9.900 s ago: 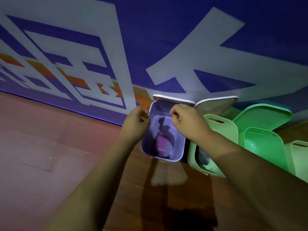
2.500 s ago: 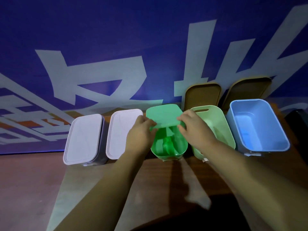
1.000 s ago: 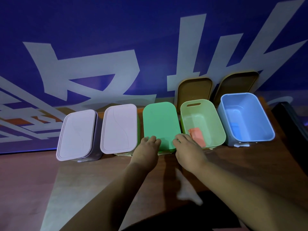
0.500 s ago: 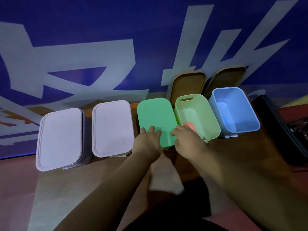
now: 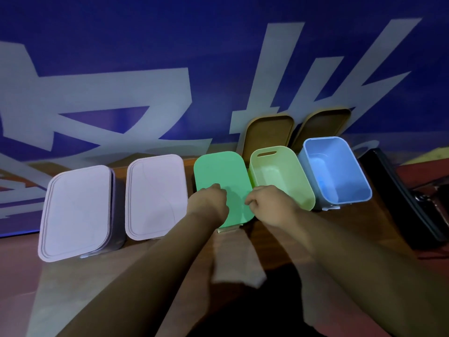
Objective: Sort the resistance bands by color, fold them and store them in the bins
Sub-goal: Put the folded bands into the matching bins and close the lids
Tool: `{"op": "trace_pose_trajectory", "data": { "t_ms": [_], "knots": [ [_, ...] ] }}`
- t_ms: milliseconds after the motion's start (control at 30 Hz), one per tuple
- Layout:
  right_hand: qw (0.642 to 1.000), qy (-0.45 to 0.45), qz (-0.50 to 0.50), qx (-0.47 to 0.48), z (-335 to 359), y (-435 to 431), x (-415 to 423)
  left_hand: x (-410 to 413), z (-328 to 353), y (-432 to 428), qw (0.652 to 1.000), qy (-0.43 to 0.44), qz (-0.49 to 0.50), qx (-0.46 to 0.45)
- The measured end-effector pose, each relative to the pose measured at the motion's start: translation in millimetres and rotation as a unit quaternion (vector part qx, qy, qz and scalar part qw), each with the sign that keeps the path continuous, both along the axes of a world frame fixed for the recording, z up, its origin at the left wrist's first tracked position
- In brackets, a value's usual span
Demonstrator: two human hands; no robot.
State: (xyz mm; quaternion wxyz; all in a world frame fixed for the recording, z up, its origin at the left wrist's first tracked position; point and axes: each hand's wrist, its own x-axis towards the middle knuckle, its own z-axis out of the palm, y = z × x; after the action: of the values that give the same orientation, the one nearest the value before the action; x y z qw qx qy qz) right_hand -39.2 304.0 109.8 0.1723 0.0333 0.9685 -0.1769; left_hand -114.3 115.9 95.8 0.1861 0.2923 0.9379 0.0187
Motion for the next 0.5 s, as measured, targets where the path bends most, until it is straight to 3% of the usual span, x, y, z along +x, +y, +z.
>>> {"op": "trace_pose_trajectory", "data": {
  "t_ms": [100, 300, 500],
  "knots": [
    [1.000, -0.005, 0.021, -0.017, 2.8, 17.4, -9.5, -3.9, 1.8, 15.1, 1.000, -0.002, 0.026, 0.004],
    [0.992, 0.083, -0.053, -0.079, 5.3, 85.6, -43.8, -23.5, 22.9, 77.2, 0.995, -0.016, 0.077, 0.056],
    [0.974, 0.165, -0.140, -0.066, 22.5, 162.0, -93.5, -66.8, 53.7, 149.8, 0.972, 0.006, 0.154, 0.176]
  ]
}}
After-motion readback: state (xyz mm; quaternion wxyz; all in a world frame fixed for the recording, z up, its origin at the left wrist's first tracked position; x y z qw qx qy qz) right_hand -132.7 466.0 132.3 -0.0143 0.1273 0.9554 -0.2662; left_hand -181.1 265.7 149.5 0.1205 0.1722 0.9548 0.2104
